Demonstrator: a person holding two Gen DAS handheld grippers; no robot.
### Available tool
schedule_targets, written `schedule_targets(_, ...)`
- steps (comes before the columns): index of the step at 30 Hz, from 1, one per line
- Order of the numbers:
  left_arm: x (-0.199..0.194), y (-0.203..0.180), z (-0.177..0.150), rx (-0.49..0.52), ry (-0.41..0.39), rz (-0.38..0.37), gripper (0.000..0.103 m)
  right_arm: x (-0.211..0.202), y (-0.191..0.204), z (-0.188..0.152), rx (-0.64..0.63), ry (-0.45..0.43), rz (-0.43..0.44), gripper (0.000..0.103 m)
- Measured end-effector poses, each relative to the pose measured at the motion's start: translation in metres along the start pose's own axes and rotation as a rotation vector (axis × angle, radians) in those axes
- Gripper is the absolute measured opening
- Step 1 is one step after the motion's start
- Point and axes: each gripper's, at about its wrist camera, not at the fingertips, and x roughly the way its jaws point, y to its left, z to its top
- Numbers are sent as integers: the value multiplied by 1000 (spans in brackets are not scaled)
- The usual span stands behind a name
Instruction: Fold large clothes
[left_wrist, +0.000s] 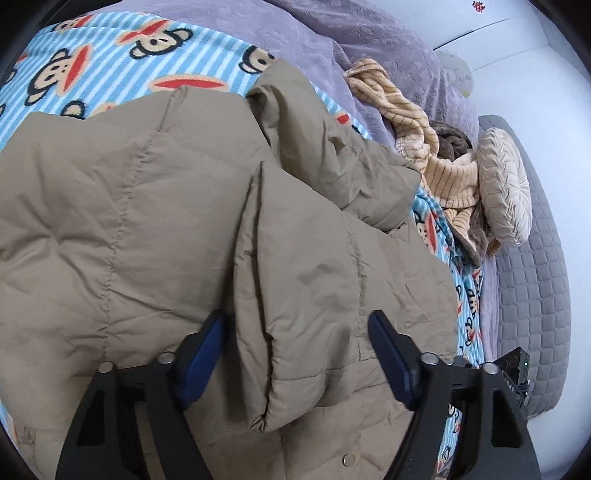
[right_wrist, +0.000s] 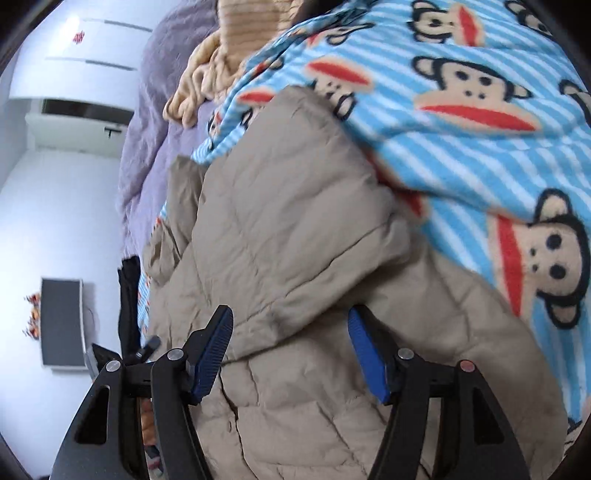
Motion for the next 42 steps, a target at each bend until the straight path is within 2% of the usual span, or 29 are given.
schedule_targets(1,6,-3,1,5,17,11,37,-1,-6,8,29,-22,4,60)
schedule_targets(2,10,-5,2,4,31,16,16,-2,-9,14,42,-36,-2,29)
schedule_targets(3,11,-7,2,-3,26,23,16,-1,-9,24,45,-48,-17,10)
schedule_targets(7,-6,-15,-6,47,-51,44,15,-7,18,48,-110,-119,-68,9)
schedule_targets(10,-2,-6,-13,50,-30,86,15,5,22,52,-179,-94,-115,9)
schedule_targets(13,7,6,-18,19,-14,94,15,22,0,52,-180,-51,-159,9)
schedule_targets(17,10,7,-22,44,-27,130,16,26,-20,43,-128,-38,-123,8)
schedule_targets(19,4,5,-22,57,-41,176,16,18,-19,39,-123,-24,-123,13)
schedule_targets(22,-13,1,-21,84,-95,267,16,3,-9,28,-159,-18,-193,21)
schedule_targets(24,-25,1,-20,100,-122,315,16,-13,-4,21,-197,-50,-252,25)
schedule_targets(26,-40,1,-18,111,-155,348,16,-31,5,18,-242,-137,-318,25)
schedule_targets(29,-56,-5,-16,143,-195,345,16,-48,16,25,-286,-226,-343,25)
schedule_targets(32,-51,-20,-12,192,-185,325,16,-36,35,41,-350,-205,-301,25)
schedule_targets(34,-38,-32,-12,223,-177,342,16,-19,50,47,-415,-180,-288,25)
schedule_targets(36,-21,-39,-11,230,-164,376,16,3,60,53,-460,-144,-304,25)
schedule_targets(39,9,-35,-9,228,-151,467,16,33,59,56,-488,-104,-366,25)
schedule_targets(42,21,-27,-5,208,-141,447,16,51,45,61,-461,-91,-387,25)
